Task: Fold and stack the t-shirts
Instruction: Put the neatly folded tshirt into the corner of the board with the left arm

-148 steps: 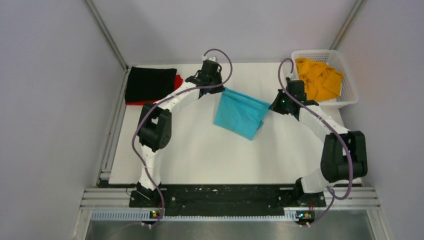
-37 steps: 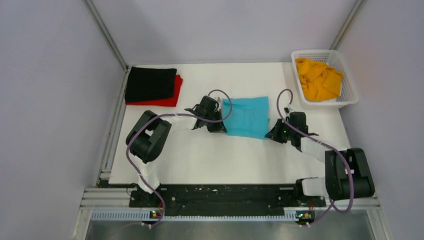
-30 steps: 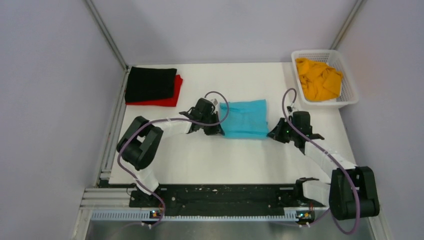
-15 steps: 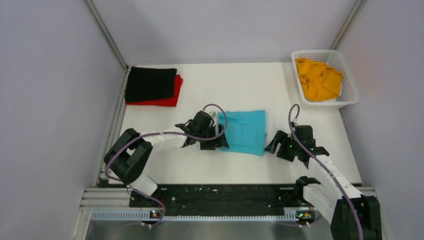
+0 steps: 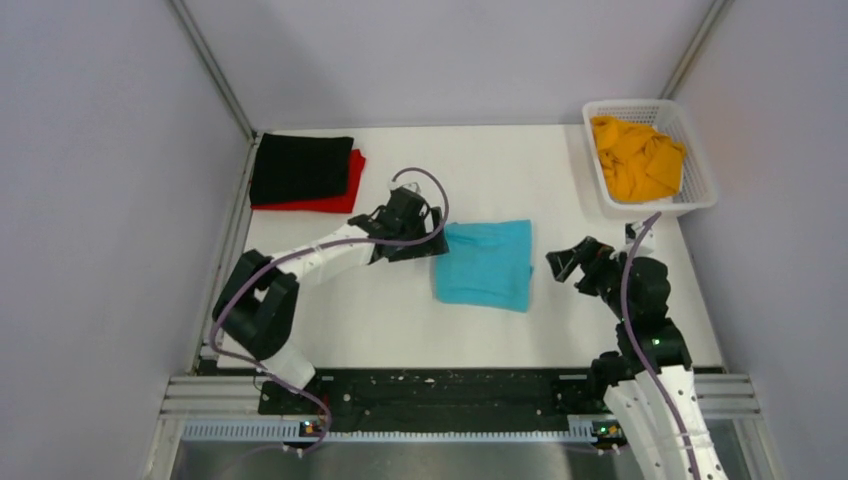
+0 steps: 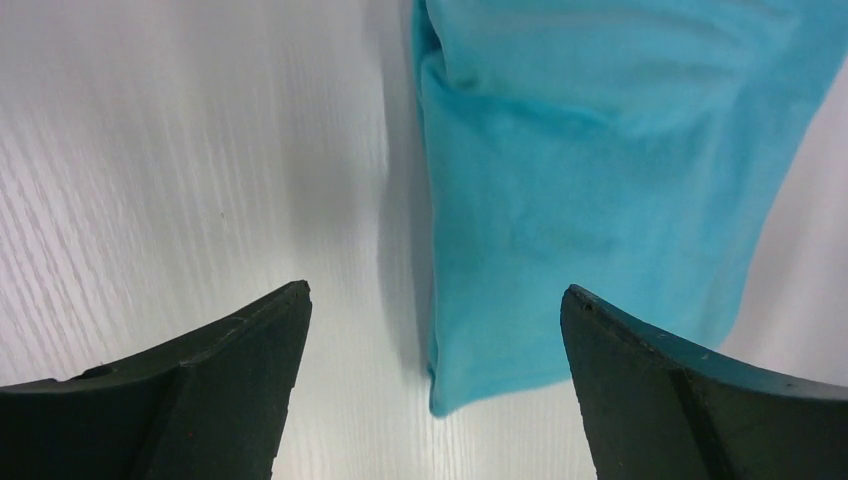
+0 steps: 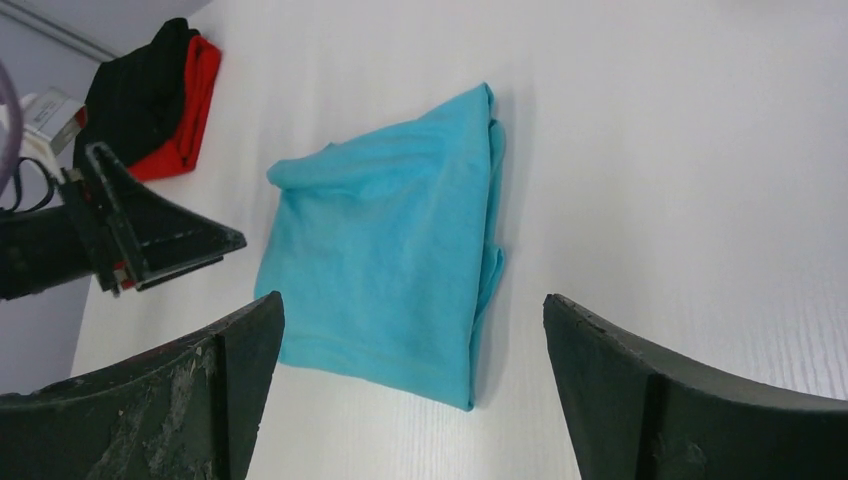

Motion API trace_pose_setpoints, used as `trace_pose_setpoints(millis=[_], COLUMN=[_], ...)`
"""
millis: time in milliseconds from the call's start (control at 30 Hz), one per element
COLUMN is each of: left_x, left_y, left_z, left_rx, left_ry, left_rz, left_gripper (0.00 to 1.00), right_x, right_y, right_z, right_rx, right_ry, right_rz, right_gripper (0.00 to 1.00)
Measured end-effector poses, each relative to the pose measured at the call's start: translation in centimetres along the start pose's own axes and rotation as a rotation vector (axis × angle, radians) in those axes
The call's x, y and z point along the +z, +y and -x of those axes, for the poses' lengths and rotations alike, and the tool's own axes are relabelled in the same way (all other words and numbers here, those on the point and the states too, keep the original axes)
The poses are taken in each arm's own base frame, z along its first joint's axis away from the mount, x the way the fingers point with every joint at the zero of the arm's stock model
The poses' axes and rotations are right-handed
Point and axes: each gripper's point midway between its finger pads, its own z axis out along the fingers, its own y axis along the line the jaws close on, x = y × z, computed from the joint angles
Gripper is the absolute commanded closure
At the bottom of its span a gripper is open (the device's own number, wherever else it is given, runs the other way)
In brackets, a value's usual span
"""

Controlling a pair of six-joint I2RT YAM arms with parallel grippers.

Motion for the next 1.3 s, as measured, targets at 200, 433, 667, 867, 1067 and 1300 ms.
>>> trace_pose_setpoints(millis=[200,433,667,867,1067,1300], left_x=[5.1,6.6,9.3,10.8,9.7,5.7], left_y=[1.3,-1.0,-4.2,-6.1,-3.9,2.0], left_z=[0.9,-1.1,-2.2,-1.6,0.4,7.6], left_rx=[-0.008,0.018,0.069,0.123,0.240,0.455], left_ry=[0.052,0.113,0.082,0.012,-0.107,-0.292], left_rz=[0.114,0.064,0.159,0.293,0.477,0.695], left_gripper=[0.01,0.26,0.82,1.00,1.00,1.00], right_x=[0.1,1.5,1.8,1.7,1.7,1.6], right_y=[-0.5,-2.1,-2.6,-2.7,-2.7,-2.8], right_z=[0.6,-0.9,-1.4,-1.1,-1.1,-1.1], right_rx=[-0.021,-0.028,-0.033,-0.038,-0.039,-0.040], right_ry=[-0.029,0.057,0.082,0.068,0.061,0.054], right_rz=[-0.029,-0.097,-0.115,-0.118,-0.117,-0.118], right_gripper=[0.01,0.01,0.01,0.01,0.01,0.01])
